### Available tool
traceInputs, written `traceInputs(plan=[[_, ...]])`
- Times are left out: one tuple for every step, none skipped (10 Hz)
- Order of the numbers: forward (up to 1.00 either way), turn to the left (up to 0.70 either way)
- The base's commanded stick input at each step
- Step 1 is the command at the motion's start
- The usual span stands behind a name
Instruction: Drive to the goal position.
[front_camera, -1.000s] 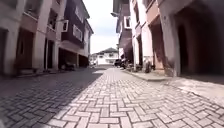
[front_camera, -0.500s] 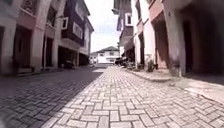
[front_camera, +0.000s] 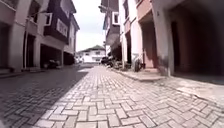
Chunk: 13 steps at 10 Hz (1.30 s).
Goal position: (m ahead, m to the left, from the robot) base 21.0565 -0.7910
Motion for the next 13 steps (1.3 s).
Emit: traceInputs(plan=[[0.50, 0.00], [0.50, 0.00], [0.50, 0.00], [0.50, 0.00], [0.50, 0.00], [0.50, 0.00], [0.50, 0.00], [0.50, 0.00], [0.50, 0.00], [0.50, 0.00], [0.50, 0.00], [0.50, 0.00], [0.50, 0.00]])
